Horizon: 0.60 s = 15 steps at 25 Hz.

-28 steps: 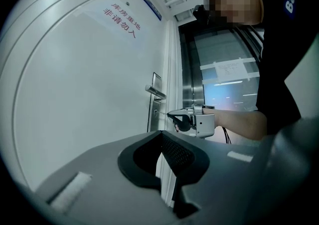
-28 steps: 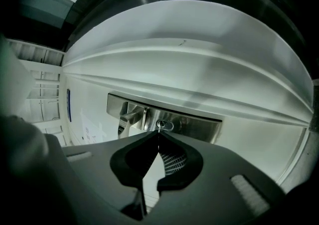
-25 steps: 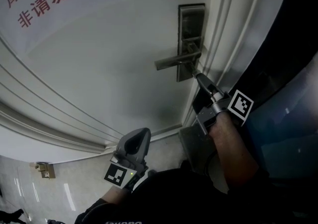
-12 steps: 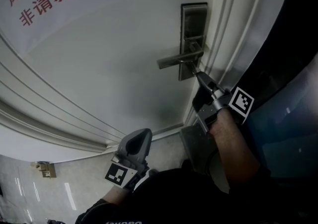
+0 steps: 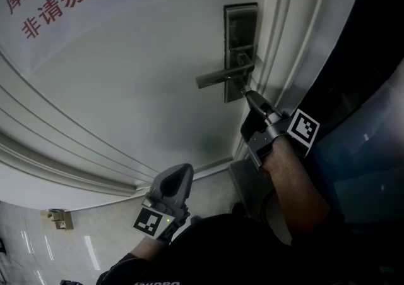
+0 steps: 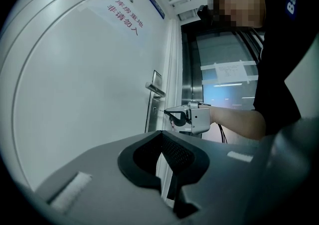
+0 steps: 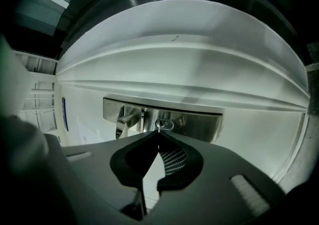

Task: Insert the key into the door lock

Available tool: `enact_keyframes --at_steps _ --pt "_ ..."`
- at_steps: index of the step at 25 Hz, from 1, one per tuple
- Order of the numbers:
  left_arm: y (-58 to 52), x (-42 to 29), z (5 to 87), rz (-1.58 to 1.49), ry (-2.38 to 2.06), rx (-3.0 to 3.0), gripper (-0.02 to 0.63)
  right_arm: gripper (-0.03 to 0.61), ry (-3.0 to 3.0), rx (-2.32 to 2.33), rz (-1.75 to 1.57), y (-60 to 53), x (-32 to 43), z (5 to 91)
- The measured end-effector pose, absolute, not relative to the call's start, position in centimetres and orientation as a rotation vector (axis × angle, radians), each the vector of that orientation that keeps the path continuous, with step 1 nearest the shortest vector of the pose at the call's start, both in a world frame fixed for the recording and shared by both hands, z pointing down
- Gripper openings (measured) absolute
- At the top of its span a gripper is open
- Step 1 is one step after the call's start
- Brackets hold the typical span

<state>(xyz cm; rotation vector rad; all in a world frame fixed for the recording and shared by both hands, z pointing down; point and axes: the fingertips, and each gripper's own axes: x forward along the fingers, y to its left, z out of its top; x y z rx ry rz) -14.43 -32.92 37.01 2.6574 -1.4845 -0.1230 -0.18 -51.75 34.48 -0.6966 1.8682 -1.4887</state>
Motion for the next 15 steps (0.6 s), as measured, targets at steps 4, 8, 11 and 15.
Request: enact_keyframes --at_steps 4,8,11,15 --pt "-32.86 -14.66 37.03 -0.121 -1.485 2.653 0.017 0.008 1.851 -0.695 -1.495 -51.78 -0.08 34.43" --pt "-32.84 -14.79 37.10 -0.123 -1.486 2.649 0.017 0.008 1.830 -0.692 -1.500 -51.79 -0.08 34.24" --pt "-32.78 -14.74 37.07 -0.127 -1.482 2.649 0.017 0.009 1.816 -0.681 -1.498 -51.81 0.03 33.90" --pt "-32.69 -14.72 37.06 -0.132 -1.484 2.647 0.017 0.008 1.792 -0.693 -1.511 -51.88 0.06 34.46"
